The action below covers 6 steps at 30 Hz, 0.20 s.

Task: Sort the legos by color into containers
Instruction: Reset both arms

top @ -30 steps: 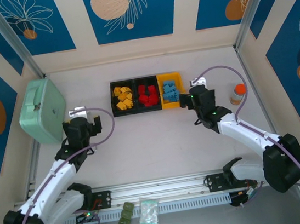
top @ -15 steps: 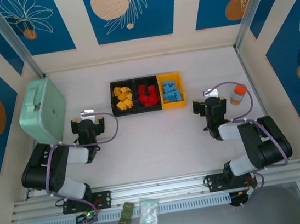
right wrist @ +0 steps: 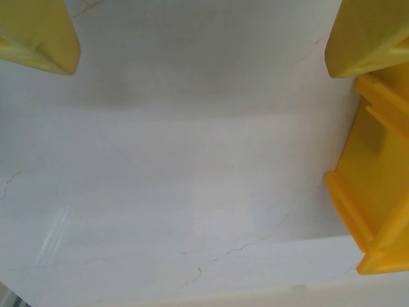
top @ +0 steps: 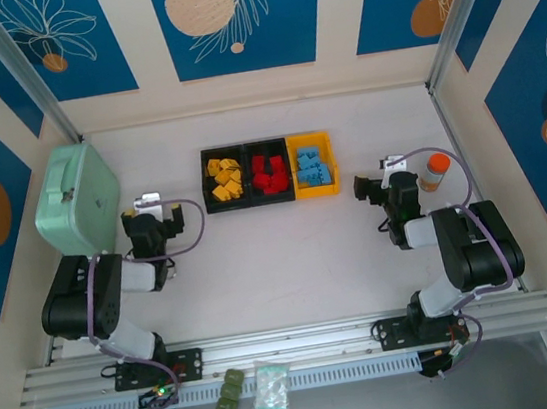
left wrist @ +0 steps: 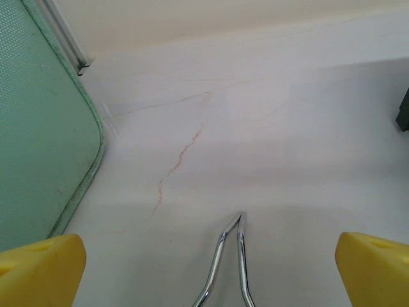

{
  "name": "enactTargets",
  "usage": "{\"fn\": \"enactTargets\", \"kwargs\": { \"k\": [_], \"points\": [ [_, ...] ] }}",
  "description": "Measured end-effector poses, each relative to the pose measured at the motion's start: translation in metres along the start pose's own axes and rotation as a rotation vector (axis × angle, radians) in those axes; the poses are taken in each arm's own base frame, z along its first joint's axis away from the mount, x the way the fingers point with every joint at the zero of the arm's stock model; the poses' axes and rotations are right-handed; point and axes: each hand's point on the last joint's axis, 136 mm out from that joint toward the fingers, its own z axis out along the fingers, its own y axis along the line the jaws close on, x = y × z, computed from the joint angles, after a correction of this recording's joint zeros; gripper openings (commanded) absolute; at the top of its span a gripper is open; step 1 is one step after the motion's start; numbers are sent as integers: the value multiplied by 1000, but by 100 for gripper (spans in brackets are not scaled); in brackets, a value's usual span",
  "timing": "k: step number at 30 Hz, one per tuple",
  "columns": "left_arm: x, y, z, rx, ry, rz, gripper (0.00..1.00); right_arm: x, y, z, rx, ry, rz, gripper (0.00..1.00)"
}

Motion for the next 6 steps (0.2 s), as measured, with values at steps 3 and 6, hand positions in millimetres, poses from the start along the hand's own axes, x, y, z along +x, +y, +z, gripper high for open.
{"fn": "enactTargets", "kwargs": {
  "k": [3, 6],
  "points": [
    [0, -1, 0, 3, 0, 0, 99, -1, 1, 0, -10, 0, 3, 99],
    [0, -1, 0, 6, 0, 0, 99, -1, 0, 0, -14, -1, 8, 99]
  ]
}}
